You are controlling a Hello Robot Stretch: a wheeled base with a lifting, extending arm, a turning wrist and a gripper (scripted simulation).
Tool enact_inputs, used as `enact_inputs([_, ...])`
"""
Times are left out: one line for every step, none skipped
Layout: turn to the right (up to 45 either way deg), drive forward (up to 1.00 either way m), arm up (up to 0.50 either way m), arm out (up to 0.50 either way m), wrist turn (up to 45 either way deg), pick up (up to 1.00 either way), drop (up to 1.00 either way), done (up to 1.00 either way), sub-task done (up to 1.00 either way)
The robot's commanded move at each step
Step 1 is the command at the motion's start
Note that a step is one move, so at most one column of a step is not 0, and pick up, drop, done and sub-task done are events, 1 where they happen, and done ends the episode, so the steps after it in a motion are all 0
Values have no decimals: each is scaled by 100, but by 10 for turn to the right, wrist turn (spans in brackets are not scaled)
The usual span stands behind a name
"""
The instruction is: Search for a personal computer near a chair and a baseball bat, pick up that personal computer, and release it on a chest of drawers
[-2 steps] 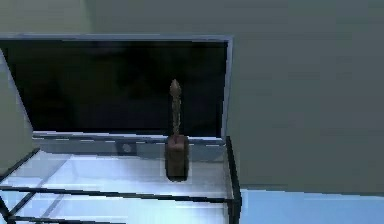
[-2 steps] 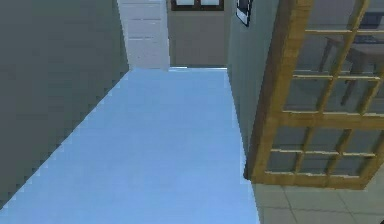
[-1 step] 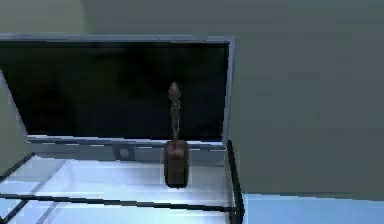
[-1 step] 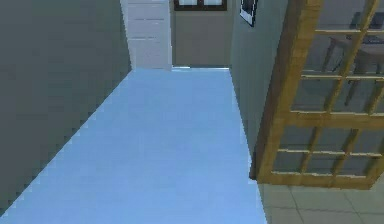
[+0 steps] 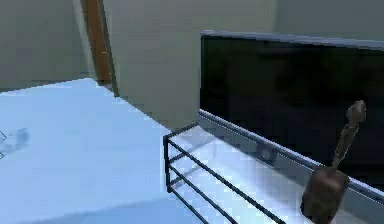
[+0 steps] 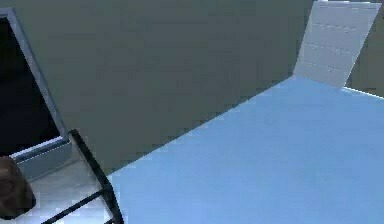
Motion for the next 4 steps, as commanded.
enact_inputs([-450,0,0,0,0,0,0,0,0])
enact_inputs([-450,0,0,0,0,0,0,0,0])
enact_inputs([-390,0,0,0,0,0,0,0,0])
enact_inputs([0,15,0,0,0,0,0,0,0])
